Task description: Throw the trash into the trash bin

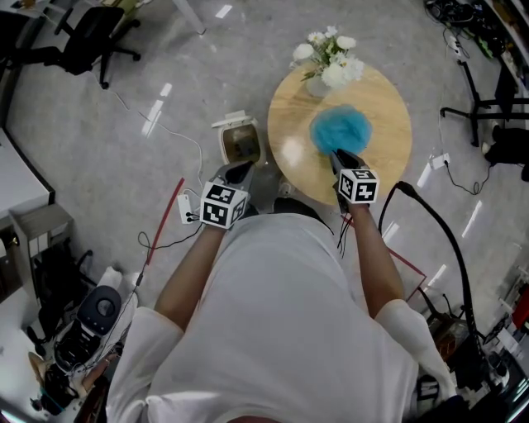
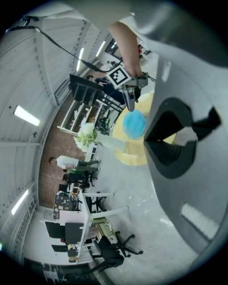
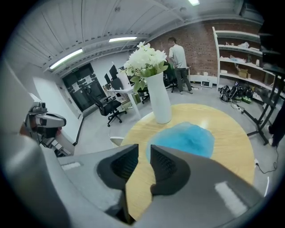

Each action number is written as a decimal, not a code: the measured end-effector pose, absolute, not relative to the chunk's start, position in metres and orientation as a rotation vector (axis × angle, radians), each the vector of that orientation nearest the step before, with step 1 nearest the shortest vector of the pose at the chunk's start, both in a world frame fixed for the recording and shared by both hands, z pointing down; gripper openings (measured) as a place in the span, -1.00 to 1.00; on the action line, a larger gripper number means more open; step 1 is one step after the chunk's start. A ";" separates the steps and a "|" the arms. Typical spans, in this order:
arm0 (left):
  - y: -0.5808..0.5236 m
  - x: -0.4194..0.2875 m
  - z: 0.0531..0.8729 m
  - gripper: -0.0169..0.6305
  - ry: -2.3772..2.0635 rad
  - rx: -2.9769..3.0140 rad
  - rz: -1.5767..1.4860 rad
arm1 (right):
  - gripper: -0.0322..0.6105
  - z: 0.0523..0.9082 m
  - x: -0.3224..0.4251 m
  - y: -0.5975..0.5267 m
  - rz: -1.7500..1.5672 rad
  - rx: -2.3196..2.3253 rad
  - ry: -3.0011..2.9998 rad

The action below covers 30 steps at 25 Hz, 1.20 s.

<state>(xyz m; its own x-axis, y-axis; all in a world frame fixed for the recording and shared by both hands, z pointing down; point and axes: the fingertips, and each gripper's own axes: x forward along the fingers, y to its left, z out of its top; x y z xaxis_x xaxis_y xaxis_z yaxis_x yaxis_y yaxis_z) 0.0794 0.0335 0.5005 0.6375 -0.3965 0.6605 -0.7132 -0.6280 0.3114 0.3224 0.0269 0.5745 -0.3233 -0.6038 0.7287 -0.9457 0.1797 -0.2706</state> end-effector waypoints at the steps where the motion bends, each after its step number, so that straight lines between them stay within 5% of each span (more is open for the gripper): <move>1: 0.032 0.081 0.501 -0.94 -0.865 2.295 0.741 | -0.62 0.577 0.325 0.027 0.987 1.452 -1.994; 30: 0.022 0.097 0.519 -0.94 -0.887 2.216 0.778 | -0.14 0.650 0.363 0.015 0.975 1.256 -1.808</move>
<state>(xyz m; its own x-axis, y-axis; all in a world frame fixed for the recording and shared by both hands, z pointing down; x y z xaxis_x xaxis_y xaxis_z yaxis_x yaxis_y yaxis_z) 0.0970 0.0222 0.5190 0.6010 -0.3806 0.7028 -0.7462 -0.5821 0.3229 0.3630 0.0149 0.6499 -0.2685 -0.4114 0.8710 -0.9538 0.2405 -0.1804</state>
